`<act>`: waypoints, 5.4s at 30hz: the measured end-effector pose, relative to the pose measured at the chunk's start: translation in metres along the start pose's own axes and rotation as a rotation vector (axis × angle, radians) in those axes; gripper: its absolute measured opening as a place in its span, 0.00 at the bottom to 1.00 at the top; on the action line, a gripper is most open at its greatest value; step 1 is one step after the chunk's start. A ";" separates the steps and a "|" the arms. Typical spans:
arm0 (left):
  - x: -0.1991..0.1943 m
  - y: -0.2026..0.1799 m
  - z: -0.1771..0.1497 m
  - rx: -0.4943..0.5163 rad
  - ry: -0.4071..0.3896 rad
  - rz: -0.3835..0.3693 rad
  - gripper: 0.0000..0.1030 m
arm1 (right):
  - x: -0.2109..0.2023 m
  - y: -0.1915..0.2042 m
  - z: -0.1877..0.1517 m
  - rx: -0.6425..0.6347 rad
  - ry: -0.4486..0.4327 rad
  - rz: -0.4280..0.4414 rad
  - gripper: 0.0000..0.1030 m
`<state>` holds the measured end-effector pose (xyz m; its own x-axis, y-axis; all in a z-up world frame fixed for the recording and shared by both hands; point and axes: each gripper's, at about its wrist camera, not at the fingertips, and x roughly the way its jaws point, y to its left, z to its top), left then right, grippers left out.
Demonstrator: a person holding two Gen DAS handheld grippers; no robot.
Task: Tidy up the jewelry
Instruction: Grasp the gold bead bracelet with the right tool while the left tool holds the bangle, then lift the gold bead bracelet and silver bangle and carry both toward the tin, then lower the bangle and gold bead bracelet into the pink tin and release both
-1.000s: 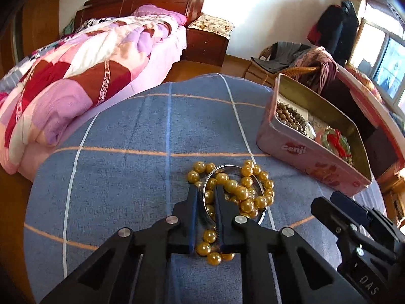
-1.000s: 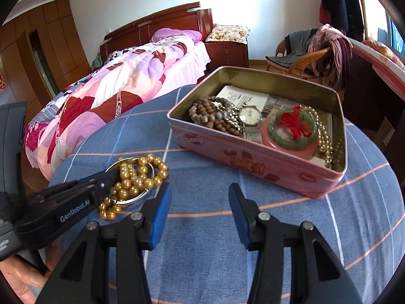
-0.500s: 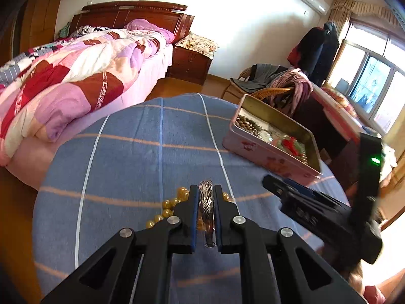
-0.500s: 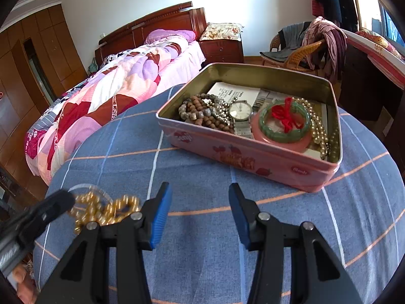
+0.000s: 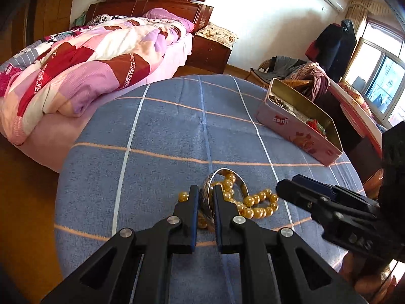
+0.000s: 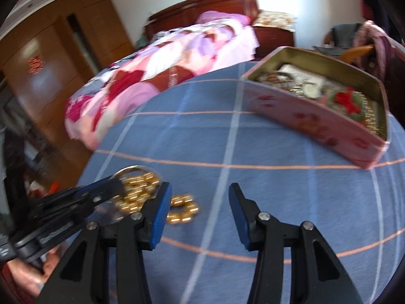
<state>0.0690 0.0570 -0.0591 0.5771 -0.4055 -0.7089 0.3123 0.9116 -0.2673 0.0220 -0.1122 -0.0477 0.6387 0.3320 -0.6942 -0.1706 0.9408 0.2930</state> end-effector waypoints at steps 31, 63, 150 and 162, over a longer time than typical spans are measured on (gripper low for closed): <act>-0.039 0.042 0.001 -0.019 -0.035 0.061 0.40 | 0.059 0.084 -0.006 -0.405 0.202 0.078 0.39; 0.013 -0.011 -0.009 0.173 0.106 0.149 0.02 | -0.070 -0.036 0.015 0.056 -0.122 -0.004 0.13; 0.128 -0.180 0.113 0.219 -0.137 0.109 0.51 | -0.025 -0.167 0.089 -0.003 -0.230 -0.541 0.56; 0.112 -0.164 0.104 0.176 -0.142 0.181 0.63 | -0.033 -0.163 0.087 0.048 -0.261 -0.512 0.78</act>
<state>0.1612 -0.1449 -0.0267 0.7311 -0.2538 -0.6333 0.3134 0.9494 -0.0188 0.0938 -0.2831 -0.0152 0.7958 -0.1988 -0.5719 0.2397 0.9708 -0.0040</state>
